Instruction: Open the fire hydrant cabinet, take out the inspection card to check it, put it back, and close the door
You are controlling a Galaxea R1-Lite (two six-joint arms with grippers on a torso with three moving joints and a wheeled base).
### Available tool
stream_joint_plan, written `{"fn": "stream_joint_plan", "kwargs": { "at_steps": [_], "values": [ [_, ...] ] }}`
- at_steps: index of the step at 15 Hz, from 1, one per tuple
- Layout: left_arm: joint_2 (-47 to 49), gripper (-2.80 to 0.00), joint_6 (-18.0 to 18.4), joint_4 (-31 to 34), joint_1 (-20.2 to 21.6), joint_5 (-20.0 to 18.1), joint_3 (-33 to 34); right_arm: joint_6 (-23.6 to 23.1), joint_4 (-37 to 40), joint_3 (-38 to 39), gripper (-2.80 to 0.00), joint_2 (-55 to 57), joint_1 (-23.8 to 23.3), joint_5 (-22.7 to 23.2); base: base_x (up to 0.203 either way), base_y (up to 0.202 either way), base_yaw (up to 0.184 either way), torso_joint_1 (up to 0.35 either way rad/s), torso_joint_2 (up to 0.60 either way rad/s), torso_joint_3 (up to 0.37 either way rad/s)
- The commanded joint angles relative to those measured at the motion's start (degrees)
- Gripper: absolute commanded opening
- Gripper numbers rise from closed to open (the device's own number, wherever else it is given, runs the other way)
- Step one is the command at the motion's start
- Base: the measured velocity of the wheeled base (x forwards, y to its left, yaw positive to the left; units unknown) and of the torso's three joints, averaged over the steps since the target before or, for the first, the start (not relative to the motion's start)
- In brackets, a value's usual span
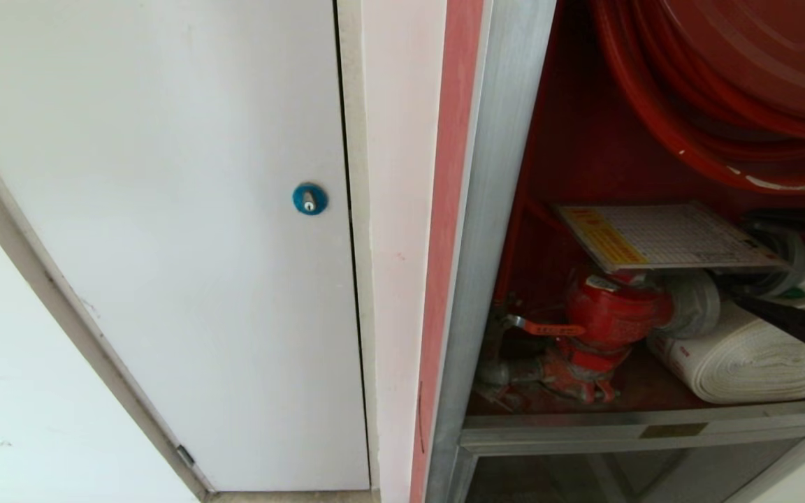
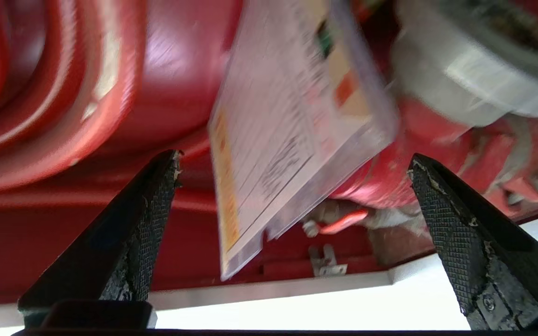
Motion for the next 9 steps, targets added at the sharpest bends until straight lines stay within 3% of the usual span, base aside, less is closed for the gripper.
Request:
{"fn": "stream_joint_plan", "kwargs": {
  "at_steps": [1, 3, 9],
  "values": [
    [-0.01, -2.80, -0.01, 0.00, 0.02, 0.01, 0.09, 0.34, -0.10, -0.02, 0.00, 0.74, 1.90, -2.20, 0.000, 0.000, 0.000, 0.000, 0.00, 0.000],
    [0.08, -2.80, -0.01, 0.00, 0.02, 0.01, 0.08, 0.34, -0.15, -0.07, 0.00, 0.74, 5.24, -5.63, 0.000, 0.000, 0.000, 0.000, 0.00, 0.000],
    [0.00, -2.80, -0.01, 0.00, 0.02, 0.01, 0.01, 0.34, -0.15, -1.16, 0.00, 1.00, 5.52, -6.71, 0.000, 0.000, 0.000, 0.000, 0.00, 0.000]
  ]
}}
